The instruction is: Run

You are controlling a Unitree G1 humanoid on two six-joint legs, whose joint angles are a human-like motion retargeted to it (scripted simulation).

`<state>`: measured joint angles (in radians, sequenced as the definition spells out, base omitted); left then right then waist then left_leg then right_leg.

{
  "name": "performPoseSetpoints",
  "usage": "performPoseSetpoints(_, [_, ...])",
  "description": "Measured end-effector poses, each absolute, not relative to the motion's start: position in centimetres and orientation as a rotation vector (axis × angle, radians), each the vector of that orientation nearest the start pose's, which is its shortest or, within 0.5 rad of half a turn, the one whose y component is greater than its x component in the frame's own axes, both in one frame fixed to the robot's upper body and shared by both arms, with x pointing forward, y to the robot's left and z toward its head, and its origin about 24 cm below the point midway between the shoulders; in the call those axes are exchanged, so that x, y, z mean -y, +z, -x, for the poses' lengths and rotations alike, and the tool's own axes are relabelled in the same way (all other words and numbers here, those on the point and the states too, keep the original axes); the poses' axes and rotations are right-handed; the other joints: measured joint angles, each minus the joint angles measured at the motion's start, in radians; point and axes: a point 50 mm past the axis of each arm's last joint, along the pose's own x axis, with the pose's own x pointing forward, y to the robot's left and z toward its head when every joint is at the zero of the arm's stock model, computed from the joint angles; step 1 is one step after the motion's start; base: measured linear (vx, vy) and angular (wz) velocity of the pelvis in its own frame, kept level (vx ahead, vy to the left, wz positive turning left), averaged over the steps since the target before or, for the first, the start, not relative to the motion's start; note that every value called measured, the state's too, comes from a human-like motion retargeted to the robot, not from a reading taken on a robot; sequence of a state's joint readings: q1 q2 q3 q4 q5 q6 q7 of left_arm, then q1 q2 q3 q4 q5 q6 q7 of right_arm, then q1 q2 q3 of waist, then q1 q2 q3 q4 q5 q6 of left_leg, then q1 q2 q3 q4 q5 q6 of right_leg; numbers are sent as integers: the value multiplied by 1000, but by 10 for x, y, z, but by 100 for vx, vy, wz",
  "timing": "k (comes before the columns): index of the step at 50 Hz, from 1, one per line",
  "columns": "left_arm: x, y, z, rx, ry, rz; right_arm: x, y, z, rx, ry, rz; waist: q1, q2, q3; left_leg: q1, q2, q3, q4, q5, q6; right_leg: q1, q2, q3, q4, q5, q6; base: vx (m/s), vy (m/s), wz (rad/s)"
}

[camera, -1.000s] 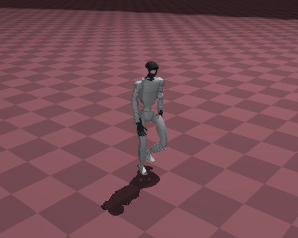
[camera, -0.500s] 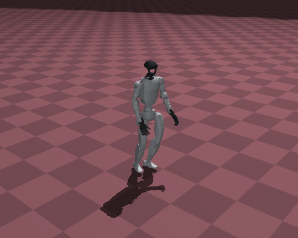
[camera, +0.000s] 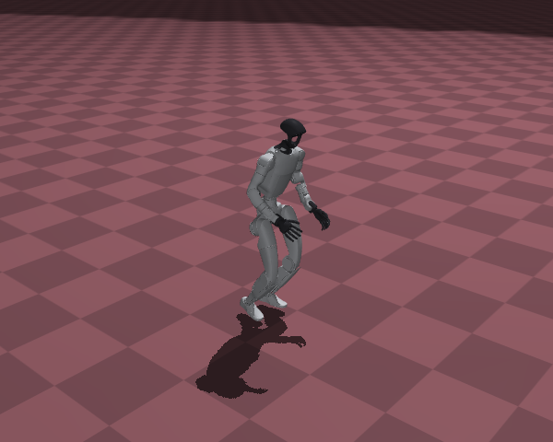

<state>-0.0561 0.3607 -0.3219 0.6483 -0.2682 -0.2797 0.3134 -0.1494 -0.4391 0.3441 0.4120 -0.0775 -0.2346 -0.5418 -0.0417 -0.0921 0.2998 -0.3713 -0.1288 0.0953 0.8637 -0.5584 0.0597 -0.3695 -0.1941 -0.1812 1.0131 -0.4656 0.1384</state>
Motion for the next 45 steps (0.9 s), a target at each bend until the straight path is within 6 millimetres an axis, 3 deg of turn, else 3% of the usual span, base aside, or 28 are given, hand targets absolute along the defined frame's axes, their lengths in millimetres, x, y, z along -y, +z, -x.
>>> performPoseSetpoints(3, [-236, -85, -173, -519, 182, -251, 204, 83, -291, 334, -285, 578, 64, 71, 24, -111, 127, 41, 233, 62, -17, 48, 80, -3, -86, -16, -32, 3, 2, 10])
performPoseSetpoints(6, [-256, -100, -107, -699, 158, -236, 192, 142, -293, 572, -274, 468, 116, 108, 12, -170, 193, 56, 301, 143, -38, 89, 122, 8, -194, 43, -41, 13, 3, -10])
performPoseSetpoints(9, [-261, -95, -63, -770, 125, -176, 174, 173, -275, 720, -192, 310, 121, 107, -22, -150, 205, 83, 212, 232, -58, 107, 114, 15, -241, 163, -23, 19, 3, 7])
performPoseSetpoints(10, [-259, -91, -57, -769, 117, -151, 170, 179, -268, 755, -166, 264, 114, 103, -31, -129, 199, 95, 167, 251, -61, 109, 107, 19, -237, 205, -11, 19, 3, 24])
performPoseSetpoints(12, [-253, -83, -64, -716, 101, -135, 165, 180, -258, 785, -148, 220, 87, 89, -46, -77, 176, 111, 101, 248, -51, 104, 89, 31, -188, 200, -10, 18, 3, 26])
performPoseSetpoints(15, [-240, -61, -109, -510, 80, -176, 162, 158, -250, 729, -157, 264, 34, 67, -53, -21, 142, 109, 107, 127, -7, 70, 55, 45, -16, 114, -46, 16, 5, 19])
performPoseSetpoints(17, [-227, -26, -168, -246, 71, -256, 168, 115, -250, 561, -178, 397, -6, 37, -33, 8, 100, 93, 140, -8, 44, 15, 8, 51, 176, 80, -66, 16, 7, 25])
performPoseSetpoints(19, [-207, 30, -230, 76, 74, -330, 179, 64, -244, 358, -176, 557, -44, 3, -6, 37, 52, 79, 140, -97, 81, -67, -37, 69, 362, 80, -72, 16, 8, 43])
performPoseSetpoints(21, [-187, 97, -269, 394, 85, -347, 193, 22, -227, 176, -134, 685, -84, -14, 4, 75, 20, 60, 72, -105, 85, -156, -55, 76, 465, 103, -67, 18, 8, 50])
performPoseSetpoints(23, [-172, 157, -280, 670, 85, -322, 208, -4, -205, 44, -78, 772, -126, -16, -2, 132, -3, 31, -56, -46, 56, -228, -60, 60, 460, 137, -54, 21, 5, 51])
performPoseSetpoints(25, [-162, 195, -273, 868, 68, -288, 220, -18, -184, -44, -25, 829, -164, -15, -18, 200, -22, -1, -218, 141, -26, -265, -60, 24, 358, 188, -31, 22, 1, 52])
performPoseSetpoints(28, [-157, 211, -258, 986, 24, -264, 230, -28, -163, -107, 16, 877, -186, -9, -51, 244, -21, -28, -345, 461, -157, -261, -31, -22, 99, 281, 13, 19, -3, 41])
performPoseSetpoints(30, [-158, 204, -254, 967, -5, -277, 232, -31, -156, -125, 25, 884, -169, 3, -65, 232, 11, -19, -306, 537, -200, -221, 16, -43, -88, 329, 41, 14, -5, 11])
performPoseSetpoints(33, [-165, 168, -256, 784, -33, -304, 229, -31, -159, -111, -6, 870, -114, 36, -67, 193, 88, 1, -98, 477, -192, -127, 94, -67, -255, 348, 46, 12, -5, -10])
performPoseSetpoints(36, [-177, 100, -255, 454, -41, -334, 221, -27, -175, -53, -42, 859, -57, 67, -52, 152, 169, 10, 180, 343, -145, -62, 141, -77, -230, 190, -27, 12, -6, -5])
performPoseSetpoints(39, [-189, 9, -238, 19, -49, -366, 211, -19, -201, 10, -79, 825, -4, 98, -18, 84, 259, 20, 399, 217, -82, -9, 176, -85, -189, 60, -87, 15, -5, 7])
performPoseSetpoints(42, [-202, -77, -193, -426, -46, -370, 203, -7, -223, 56, -115, 719, 45, 108, -10, 4, 301, 43, 410, 124, -26, 64, 194, -80, -234, 56, -87, 20, -2, 10])
performPoseSetpoints(45, [-216, -127, -121, -763, -33, -342, 203, 14, -233, 125, -146, 611, 85, 89, -31, -51, 253, 65, 225, 124, -39, 138, 188, -46, -281, 120, -44, 22, 1, 20])
